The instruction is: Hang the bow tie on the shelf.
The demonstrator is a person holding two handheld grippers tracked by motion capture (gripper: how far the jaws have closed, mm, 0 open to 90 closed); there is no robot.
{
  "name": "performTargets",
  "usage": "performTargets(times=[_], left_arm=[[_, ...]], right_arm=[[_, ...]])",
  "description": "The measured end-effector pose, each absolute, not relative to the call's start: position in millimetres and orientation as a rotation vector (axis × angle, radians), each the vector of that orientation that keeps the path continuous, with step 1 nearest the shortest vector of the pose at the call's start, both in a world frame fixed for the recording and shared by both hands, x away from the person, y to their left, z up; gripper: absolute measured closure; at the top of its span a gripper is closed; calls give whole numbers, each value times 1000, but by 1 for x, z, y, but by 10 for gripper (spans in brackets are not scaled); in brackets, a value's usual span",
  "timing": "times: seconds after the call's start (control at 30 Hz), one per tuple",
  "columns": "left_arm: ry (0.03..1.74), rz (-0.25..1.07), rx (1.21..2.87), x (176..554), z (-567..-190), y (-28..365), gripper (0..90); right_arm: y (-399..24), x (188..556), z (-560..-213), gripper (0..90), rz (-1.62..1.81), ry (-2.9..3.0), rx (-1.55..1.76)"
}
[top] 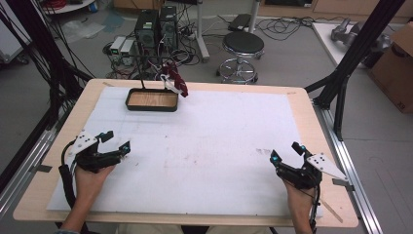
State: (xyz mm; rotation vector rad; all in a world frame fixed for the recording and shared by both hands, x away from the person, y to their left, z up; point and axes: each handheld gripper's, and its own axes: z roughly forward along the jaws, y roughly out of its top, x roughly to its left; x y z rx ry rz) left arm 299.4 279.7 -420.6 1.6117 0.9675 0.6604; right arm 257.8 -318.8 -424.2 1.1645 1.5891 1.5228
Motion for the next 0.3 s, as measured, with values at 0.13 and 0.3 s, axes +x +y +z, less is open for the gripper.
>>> performTargets(times=[0.13,0.3], left_arm=[[967,661,1616,299,-421,281,207],[972,661,1615,299,-421,282,207]], right_arm=[[-318,258,-430,118,1510,1612,1187],[-320,257,-431,118,1511,1604,1190]])
